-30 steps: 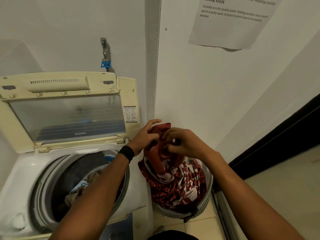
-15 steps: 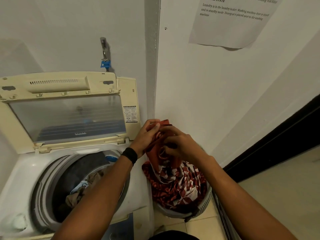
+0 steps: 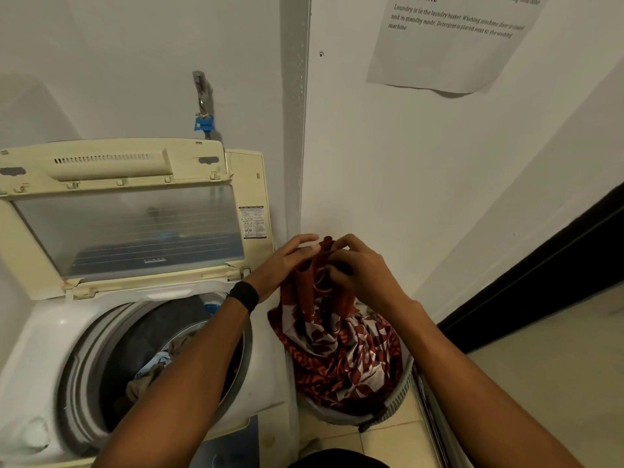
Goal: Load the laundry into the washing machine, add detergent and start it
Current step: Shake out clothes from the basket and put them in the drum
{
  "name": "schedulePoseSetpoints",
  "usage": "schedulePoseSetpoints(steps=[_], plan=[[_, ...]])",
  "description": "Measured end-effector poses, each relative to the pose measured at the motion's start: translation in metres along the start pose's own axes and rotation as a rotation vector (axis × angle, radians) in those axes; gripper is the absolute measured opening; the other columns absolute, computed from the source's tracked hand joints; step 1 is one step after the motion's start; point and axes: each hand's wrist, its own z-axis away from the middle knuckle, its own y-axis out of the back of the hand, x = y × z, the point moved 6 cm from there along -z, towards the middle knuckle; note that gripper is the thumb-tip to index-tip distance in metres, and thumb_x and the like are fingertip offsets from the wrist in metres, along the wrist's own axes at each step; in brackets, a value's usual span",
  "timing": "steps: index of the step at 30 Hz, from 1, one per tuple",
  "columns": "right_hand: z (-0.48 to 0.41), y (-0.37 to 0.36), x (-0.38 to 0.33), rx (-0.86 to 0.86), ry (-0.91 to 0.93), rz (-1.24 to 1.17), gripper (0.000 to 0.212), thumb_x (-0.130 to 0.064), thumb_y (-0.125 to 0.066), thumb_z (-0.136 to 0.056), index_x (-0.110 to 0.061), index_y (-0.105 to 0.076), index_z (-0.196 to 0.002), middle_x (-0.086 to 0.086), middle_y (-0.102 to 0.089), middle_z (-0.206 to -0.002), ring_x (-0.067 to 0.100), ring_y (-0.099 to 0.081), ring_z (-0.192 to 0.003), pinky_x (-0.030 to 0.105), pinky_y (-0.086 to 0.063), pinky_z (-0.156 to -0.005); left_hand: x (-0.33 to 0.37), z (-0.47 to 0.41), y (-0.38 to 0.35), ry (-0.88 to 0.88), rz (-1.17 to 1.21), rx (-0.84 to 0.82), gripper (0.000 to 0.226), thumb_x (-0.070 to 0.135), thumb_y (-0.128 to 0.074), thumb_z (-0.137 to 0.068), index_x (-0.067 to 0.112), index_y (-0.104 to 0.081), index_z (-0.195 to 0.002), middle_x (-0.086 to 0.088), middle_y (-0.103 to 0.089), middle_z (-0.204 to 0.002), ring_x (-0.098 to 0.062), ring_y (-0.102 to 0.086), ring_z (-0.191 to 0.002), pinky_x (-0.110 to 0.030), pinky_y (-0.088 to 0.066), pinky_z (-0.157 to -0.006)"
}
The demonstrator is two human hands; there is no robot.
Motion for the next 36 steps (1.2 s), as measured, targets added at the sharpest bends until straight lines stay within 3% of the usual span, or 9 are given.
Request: schedulePoseSetpoints(steps=[6, 12, 17, 21, 26, 29, 31, 33, 36], plan=[[0.003, -0.007, -0.003, 0.023, -0.005, 0.001, 0.017, -0.025, -0.064, -0.100, -0.012, -0.073, -0.106, 0.000, -0.050, -0.130, 0.016, -0.064, -0.081, 0.037, -0.061, -0.074, -0.001, 0.000, 0.000, 0.059, 0.107, -0.118, 0.055, 0.035, -0.061, -0.091, 0.032, -0.049, -0.145, -0.005, -0.057, -0.141, -0.025, -0.063, -0.124, -0.035, -0.054, -0.099], [0.003, -0.006, 0.002, 0.062, -0.019, 0.001, 0.019, -0.027, -0.060, -0.102, -0.013, -0.070, -0.109, -0.002, -0.043, -0.133, 0.015, -0.062, -0.076, 0.035, -0.060, -0.071, -0.010, -0.007, 0.007, 0.040, 0.174, -0.039, 0.040, 0.015, -0.053, -0.104, 0.025, -0.056, -0.143, -0.008, -0.060, -0.142, -0.029, -0.061, -0.128, -0.042, -0.052, -0.108], [0.006, -0.004, -0.007, 0.000, 0.072, -0.066, 0.019, -0.030, -0.061, -0.102, -0.018, -0.070, -0.113, -0.002, -0.048, -0.130, 0.013, -0.061, -0.085, 0.032, -0.059, -0.074, -0.014, -0.009, 0.009, 0.054, 0.068, 0.029, 0.044, 0.021, -0.061, -0.095, 0.029, -0.057, -0.138, -0.007, -0.061, -0.138, -0.031, -0.059, -0.129, -0.049, -0.049, -0.111], [0.003, -0.003, -0.013, 0.009, 0.105, -0.039, 0.020, -0.029, -0.060, -0.102, -0.016, -0.069, -0.114, 0.000, -0.049, -0.127, 0.016, -0.062, -0.093, 0.031, -0.059, -0.077, -0.006, -0.005, -0.002, 0.046, 0.007, -0.063, 0.033, 0.022, -0.046, -0.109, 0.031, -0.057, -0.139, -0.006, -0.059, -0.140, -0.028, -0.060, -0.128, -0.048, -0.052, -0.108], [0.002, -0.006, -0.002, 0.005, -0.020, 0.030, 0.021, -0.036, -0.058, -0.103, -0.016, -0.057, -0.108, 0.000, -0.047, -0.123, 0.021, -0.062, -0.080, 0.040, -0.060, -0.070, -0.007, 0.002, -0.008, 0.079, 0.088, -0.082, 0.052, 0.054, -0.057, -0.096, 0.030, -0.055, -0.143, -0.007, -0.061, -0.142, -0.027, -0.060, -0.131, -0.049, -0.048, -0.112], [0.008, -0.005, 0.002, 0.064, -0.096, -0.042, 0.029, -0.042, -0.064, -0.097, -0.023, -0.043, -0.096, -0.006, -0.049, -0.105, 0.017, -0.055, -0.069, 0.042, -0.057, -0.063, -0.008, 0.004, -0.011, 0.077, 0.030, -0.152, 0.062, 0.030, -0.074, -0.085, 0.033, -0.053, -0.143, -0.008, -0.062, -0.140, -0.028, -0.061, -0.127, -0.046, -0.051, -0.109], [0.010, -0.002, 0.005, 0.126, -0.153, -0.147, 0.038, -0.048, -0.071, -0.092, -0.024, -0.041, -0.095, -0.006, -0.053, -0.099, 0.015, -0.058, -0.069, 0.040, -0.057, -0.062, -0.004, 0.005, -0.009, 0.058, 0.036, -0.122, 0.066, 0.018, -0.072, -0.078, 0.030, -0.055, -0.141, -0.015, -0.065, -0.130, -0.029, -0.065, -0.114, -0.043, -0.055, -0.101], [0.013, 0.000, 0.006, 0.171, -0.160, -0.224, 0.043, -0.053, -0.071, -0.091, -0.025, -0.041, -0.100, -0.005, -0.054, -0.102, 0.016, -0.062, -0.069, 0.040, -0.057, -0.059, 0.000, 0.006, -0.008, 0.039, 0.071, -0.090, 0.065, 0.014, -0.068, -0.077, 0.028, -0.056, -0.139, -0.023, -0.063, -0.128, -0.031, -0.066, -0.107, -0.042, -0.057, -0.096], [0.024, 0.000, 0.010, 0.244, -0.083, -0.242, 0.049, -0.051, -0.074, -0.090, -0.024, -0.041, -0.114, -0.003, -0.043, -0.123, 0.015, -0.064, -0.071, 0.030, -0.057, -0.057, 0.001, 0.008, -0.003, 0.018, 0.078, -0.057, 0.066, 0.012, -0.068, -0.076, 0.028, -0.056, -0.138, -0.019, -0.062, -0.133, -0.039, -0.065, -0.116, -0.050, -0.056, -0.101]])
